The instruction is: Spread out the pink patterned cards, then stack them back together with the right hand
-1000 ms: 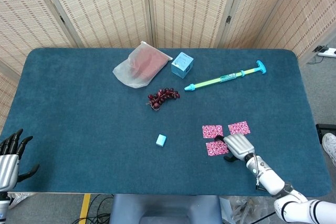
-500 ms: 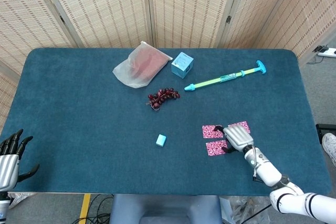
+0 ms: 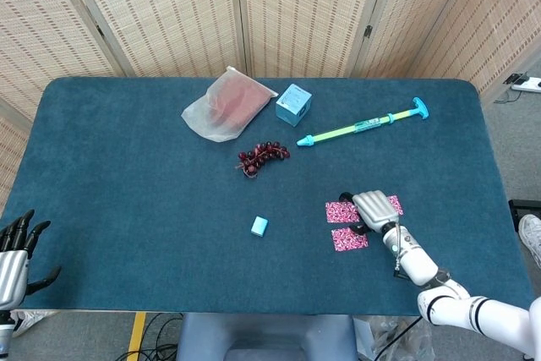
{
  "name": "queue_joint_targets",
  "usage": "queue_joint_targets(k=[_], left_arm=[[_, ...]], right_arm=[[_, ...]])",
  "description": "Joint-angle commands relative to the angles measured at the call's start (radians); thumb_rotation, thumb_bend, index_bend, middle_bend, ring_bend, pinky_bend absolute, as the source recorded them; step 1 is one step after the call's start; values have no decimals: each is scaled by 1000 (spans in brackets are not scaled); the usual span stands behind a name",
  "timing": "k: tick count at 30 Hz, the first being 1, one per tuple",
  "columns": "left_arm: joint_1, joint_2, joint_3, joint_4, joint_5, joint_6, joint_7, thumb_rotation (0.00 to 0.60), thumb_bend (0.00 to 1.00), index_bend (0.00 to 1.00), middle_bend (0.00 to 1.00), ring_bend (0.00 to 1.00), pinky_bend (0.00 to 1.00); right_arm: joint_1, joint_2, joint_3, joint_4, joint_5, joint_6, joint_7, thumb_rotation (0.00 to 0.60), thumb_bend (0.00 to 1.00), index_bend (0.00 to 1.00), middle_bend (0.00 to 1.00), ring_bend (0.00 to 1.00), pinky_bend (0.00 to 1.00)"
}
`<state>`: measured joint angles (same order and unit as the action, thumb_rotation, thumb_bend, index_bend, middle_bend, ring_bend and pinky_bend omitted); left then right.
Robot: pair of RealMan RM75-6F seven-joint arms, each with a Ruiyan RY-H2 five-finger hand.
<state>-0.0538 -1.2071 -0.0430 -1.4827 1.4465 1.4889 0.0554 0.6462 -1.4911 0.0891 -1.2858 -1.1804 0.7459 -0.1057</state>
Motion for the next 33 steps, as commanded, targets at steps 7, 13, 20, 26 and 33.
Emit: queue_joint_targets(k=[7, 13, 20, 26, 33], left_arm=[[0, -2, 0, 6, -2, -5, -4, 600, 257, 191, 44, 47, 126], [0, -2, 1, 6, 0, -5, -6, 600, 257, 196, 44, 47, 127], [-1, -2, 0, 7, -1, -8, -7, 600, 257, 202, 44, 47, 126], [-1, -2, 0, 10, -1, -8, -10, 600, 257, 202, 44, 47, 127], [-1, -4, 0, 12, -1, -9, -10, 600, 256, 204, 44, 47, 127]], right_arm=[[4, -19, 5, 31, 13, 1, -2, 600, 329, 254, 1000, 1000, 1000], [3, -34, 2, 46, 10, 4, 0, 600, 329, 258, 1000, 1000, 1000], [3, -45, 1, 61, 11, 6, -1, 600, 329, 263, 1000, 1000, 1000], [3, -56, 3, 77, 17, 5, -4, 600, 329, 292, 1000, 1000, 1000], [0, -61, 6, 81, 13, 16, -1, 600, 329, 337, 1000, 1000, 1000]])
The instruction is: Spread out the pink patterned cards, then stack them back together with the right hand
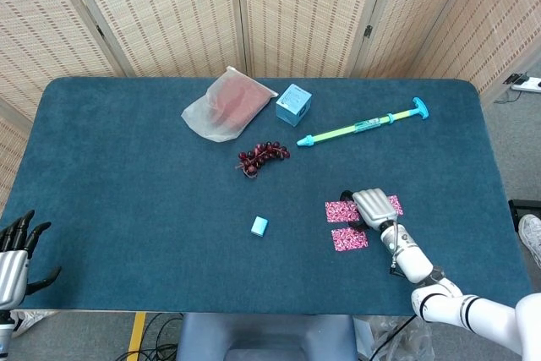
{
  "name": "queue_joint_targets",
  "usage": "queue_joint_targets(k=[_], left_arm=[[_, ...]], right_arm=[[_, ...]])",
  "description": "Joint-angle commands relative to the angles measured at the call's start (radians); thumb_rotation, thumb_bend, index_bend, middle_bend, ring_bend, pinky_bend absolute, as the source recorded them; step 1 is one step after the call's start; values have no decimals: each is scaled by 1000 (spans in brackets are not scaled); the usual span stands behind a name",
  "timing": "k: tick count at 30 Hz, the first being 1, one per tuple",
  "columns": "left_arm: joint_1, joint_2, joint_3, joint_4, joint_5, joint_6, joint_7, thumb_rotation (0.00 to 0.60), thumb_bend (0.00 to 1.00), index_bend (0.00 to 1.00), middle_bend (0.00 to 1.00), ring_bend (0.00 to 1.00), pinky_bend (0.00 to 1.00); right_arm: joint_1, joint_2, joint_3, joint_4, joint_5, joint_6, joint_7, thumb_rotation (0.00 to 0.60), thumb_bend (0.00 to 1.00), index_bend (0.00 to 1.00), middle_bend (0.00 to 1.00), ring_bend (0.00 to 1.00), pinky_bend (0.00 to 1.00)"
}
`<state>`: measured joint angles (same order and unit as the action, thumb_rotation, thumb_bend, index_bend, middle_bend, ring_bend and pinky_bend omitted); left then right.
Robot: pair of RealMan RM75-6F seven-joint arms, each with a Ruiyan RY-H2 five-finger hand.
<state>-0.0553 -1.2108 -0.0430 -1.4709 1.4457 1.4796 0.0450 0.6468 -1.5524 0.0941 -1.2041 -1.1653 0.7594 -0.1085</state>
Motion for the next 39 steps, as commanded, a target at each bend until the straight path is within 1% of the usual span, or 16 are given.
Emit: queue_joint_targets(k=[1, 7, 11, 20, 25, 31, 39], left_arm=[[0, -1, 0, 1, 0, 0, 0, 600, 256, 204, 44, 47, 127], [-1, -2, 0, 0, 0, -2, 4, 600, 256, 204, 44, 47, 127], [-1, -2, 0, -2, 0, -1, 6, 600, 256, 204, 44, 47, 127], [2, -3, 2, -8, 0, 1, 14, 600, 256, 203, 44, 47, 126], [0, -3, 3, -12, 4, 0, 17, 600, 256, 204, 44, 47, 127], [-1, -2, 5, -14, 5, -2, 17, 600, 256, 204, 44, 47, 127], [5, -1, 5, -14, 1, 2, 16, 600, 256, 204, 44, 47, 126]], right_arm=[[-2, 2, 2, -3, -3, 5, 4, 600, 329, 339, 1000, 1000, 1000], [-9, 18, 5, -23, -17, 22, 19, 600, 329, 342, 1000, 1000, 1000], [-19, 44, -2, -70, -45, 39, 37, 600, 329, 343, 1000, 1000, 1000], [-67, 145, -63, -225, -133, 79, 88, 600, 329, 342, 1000, 1000, 1000], [-94, 172, -99, -267, -165, 100, 88, 600, 329, 342, 1000, 1000, 1000], [-107, 165, -113, -252, -177, 108, 79, 600, 329, 342, 1000, 1000, 1000], [-97, 160, -113, -220, -183, 88, 75, 600, 329, 342, 1000, 1000, 1000]])
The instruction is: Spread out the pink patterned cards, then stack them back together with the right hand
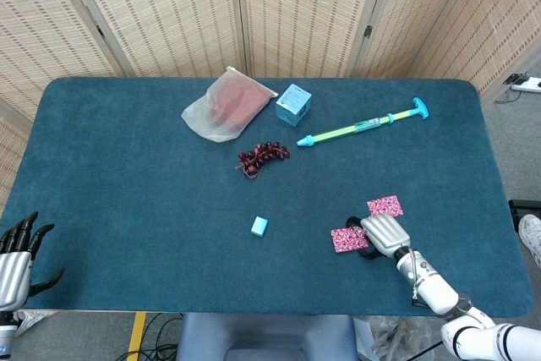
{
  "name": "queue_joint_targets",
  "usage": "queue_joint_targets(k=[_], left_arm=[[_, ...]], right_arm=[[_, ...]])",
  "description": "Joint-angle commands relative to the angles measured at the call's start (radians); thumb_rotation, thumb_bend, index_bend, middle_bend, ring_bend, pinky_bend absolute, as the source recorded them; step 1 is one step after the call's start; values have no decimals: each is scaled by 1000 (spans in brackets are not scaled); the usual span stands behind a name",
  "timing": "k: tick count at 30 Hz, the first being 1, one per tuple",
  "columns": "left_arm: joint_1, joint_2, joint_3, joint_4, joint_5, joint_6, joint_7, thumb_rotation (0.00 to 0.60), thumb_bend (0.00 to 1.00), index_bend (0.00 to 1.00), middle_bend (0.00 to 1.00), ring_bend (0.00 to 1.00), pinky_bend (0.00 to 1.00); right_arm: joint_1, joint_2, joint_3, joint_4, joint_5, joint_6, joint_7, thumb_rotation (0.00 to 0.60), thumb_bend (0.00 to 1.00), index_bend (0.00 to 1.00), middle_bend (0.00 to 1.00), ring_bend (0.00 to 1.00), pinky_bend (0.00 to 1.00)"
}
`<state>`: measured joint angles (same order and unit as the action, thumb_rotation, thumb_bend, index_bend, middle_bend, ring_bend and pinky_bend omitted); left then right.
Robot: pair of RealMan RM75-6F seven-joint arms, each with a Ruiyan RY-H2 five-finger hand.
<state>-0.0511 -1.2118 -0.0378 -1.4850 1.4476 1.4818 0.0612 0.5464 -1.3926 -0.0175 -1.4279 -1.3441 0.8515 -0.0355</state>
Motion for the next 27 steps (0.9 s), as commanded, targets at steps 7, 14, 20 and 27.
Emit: queue_joint_targets(k=[7, 14, 20, 27], left_arm=[[1, 1, 0, -3, -2, 0, 4, 600, 256, 204, 44, 47, 127], [-1, 1, -1, -6, -2, -4, 7, 600, 256, 204, 44, 47, 127], [-3, 1, -2, -8, -2, -6, 10, 600, 257, 204, 44, 47, 126], [-5, 1, -3, -9, -3, -7, 13, 600, 256, 203, 44, 47, 127]], right_arm=[[18, -1, -7, 27, -30, -32, 29, 600, 329, 342, 1000, 1000, 1000], [18, -7, -9, 46, -36, -33, 35, 600, 329, 342, 1000, 1000, 1000], [15, -7, -7, 48, -43, -23, 38, 600, 323, 342, 1000, 1000, 1000], [15, -5, -7, 49, -46, -25, 43, 600, 319, 342, 1000, 1000, 1000]])
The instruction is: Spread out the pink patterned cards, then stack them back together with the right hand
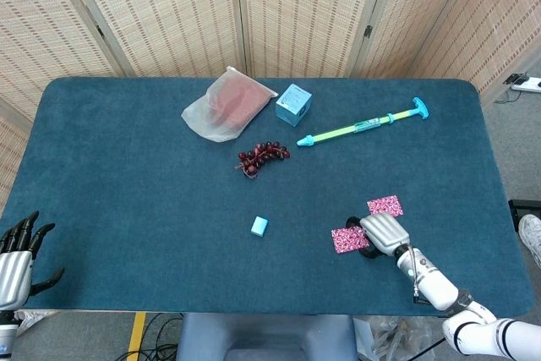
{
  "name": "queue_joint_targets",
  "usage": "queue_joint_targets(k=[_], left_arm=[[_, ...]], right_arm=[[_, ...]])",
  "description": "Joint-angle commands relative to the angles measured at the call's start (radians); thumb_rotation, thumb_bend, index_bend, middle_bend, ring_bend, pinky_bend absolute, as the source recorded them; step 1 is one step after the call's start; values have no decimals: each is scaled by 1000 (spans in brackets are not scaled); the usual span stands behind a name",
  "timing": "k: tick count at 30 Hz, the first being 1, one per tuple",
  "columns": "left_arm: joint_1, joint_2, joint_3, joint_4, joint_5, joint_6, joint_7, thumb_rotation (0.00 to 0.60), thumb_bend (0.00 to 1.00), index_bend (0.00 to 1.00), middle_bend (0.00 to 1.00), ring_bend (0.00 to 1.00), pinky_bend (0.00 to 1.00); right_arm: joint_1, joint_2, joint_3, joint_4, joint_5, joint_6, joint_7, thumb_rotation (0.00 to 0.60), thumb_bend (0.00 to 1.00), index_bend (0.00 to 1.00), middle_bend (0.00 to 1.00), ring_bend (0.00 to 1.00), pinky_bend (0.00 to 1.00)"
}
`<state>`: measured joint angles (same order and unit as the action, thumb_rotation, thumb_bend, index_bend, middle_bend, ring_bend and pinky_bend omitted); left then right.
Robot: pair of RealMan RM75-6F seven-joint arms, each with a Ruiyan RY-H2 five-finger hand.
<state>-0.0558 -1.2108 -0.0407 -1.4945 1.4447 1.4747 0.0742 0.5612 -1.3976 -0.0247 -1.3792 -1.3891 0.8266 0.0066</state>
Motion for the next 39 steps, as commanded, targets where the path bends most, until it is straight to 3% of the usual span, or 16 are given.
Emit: queue_joint_targets(k=[1, 19, 26, 39], left_arm=[[-1, 0, 0, 0, 0, 0, 1, 600, 256, 204, 44, 47, 127], [-2, -4, 1, 6, -3, -6, 1, 600, 256, 204, 44, 47, 127], [-2, -1, 0, 4, -1, -3, 1, 600, 256, 204, 44, 47, 127], [-1, 0, 3, -7, -3, -3, 15, 600, 257, 204, 44, 47, 127]], right_arm=[[0, -1, 0, 0, -1, -1, 2, 600, 319, 342, 1000, 1000, 1000], [-5, 9, 2, -6, -2, 9, -9, 600, 319, 226, 1000, 1000, 1000], [-16, 47, 41, -1, 36, 47, -5, 600, 319, 225, 1000, 1000, 1000], [-12, 38, 66, 123, 147, -27, -22, 600, 322, 225, 1000, 1000, 1000]])
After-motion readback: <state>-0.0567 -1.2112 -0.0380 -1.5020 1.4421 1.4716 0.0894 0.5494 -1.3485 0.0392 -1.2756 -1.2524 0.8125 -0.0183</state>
